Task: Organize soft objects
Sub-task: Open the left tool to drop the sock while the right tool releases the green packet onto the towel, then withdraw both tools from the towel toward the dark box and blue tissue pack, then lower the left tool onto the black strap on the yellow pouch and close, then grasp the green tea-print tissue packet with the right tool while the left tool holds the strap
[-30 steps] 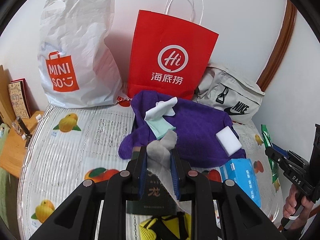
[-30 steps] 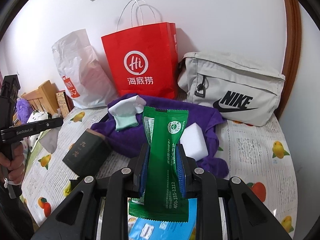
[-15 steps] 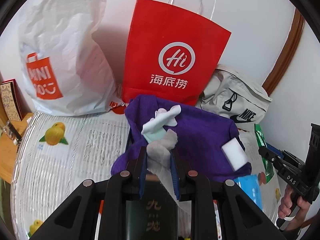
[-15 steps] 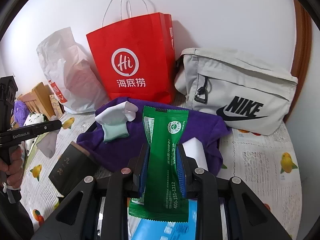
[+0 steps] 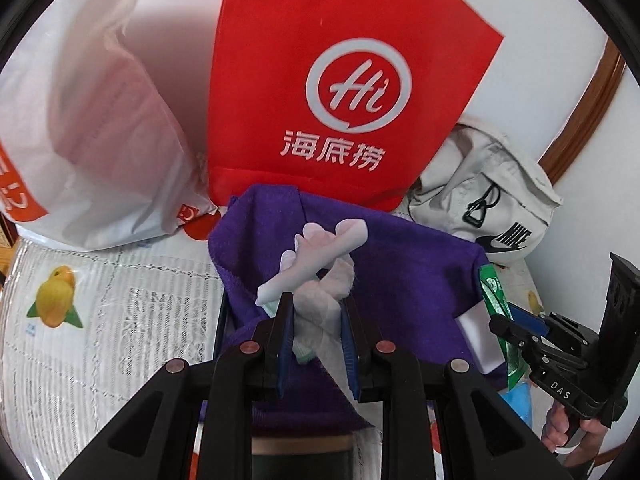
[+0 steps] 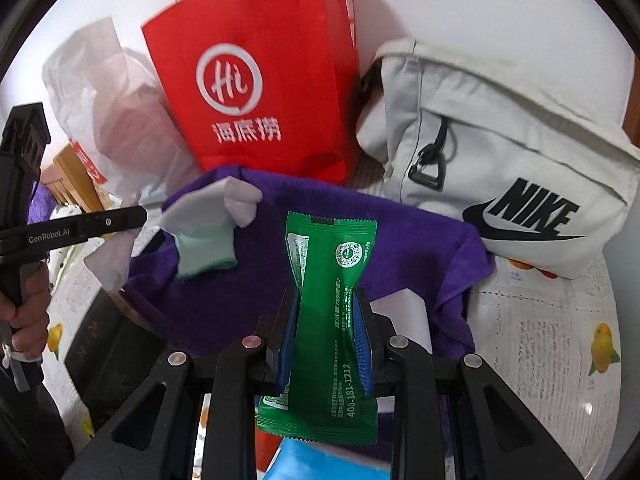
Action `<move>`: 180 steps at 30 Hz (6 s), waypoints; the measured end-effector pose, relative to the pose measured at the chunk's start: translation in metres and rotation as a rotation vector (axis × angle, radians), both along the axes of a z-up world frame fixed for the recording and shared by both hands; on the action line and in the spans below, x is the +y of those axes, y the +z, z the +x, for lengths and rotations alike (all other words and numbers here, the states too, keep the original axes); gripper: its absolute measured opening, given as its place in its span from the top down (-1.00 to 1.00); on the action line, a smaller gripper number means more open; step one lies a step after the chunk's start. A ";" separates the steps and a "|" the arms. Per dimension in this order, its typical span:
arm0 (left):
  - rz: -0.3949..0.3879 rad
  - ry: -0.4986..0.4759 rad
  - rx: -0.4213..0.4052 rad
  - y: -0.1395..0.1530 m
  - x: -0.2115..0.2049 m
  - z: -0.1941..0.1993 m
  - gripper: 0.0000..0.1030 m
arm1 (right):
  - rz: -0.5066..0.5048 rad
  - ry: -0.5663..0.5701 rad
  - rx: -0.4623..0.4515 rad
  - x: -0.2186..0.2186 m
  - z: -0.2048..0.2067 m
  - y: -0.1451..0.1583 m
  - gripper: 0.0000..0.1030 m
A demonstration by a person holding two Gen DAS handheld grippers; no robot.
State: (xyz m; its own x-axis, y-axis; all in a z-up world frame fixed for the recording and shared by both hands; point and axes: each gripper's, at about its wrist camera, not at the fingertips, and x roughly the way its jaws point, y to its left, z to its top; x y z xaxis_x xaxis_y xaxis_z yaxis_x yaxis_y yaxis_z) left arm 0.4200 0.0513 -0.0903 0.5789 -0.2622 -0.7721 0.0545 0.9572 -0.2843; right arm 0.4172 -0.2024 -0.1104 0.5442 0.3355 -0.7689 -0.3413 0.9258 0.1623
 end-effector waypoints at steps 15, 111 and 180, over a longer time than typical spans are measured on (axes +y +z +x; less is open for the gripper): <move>0.045 -0.007 0.119 -0.039 -0.006 0.029 0.58 | -0.075 0.012 0.097 0.004 0.028 -0.034 0.41; 0.039 0.000 0.123 -0.064 -0.007 -0.269 0.89 | 0.032 0.001 0.112 -0.026 -0.275 -0.037 0.07; 0.071 0.071 0.105 -0.076 0.005 -0.291 0.63 | -0.132 0.017 0.052 -0.008 -0.317 -0.068 -0.42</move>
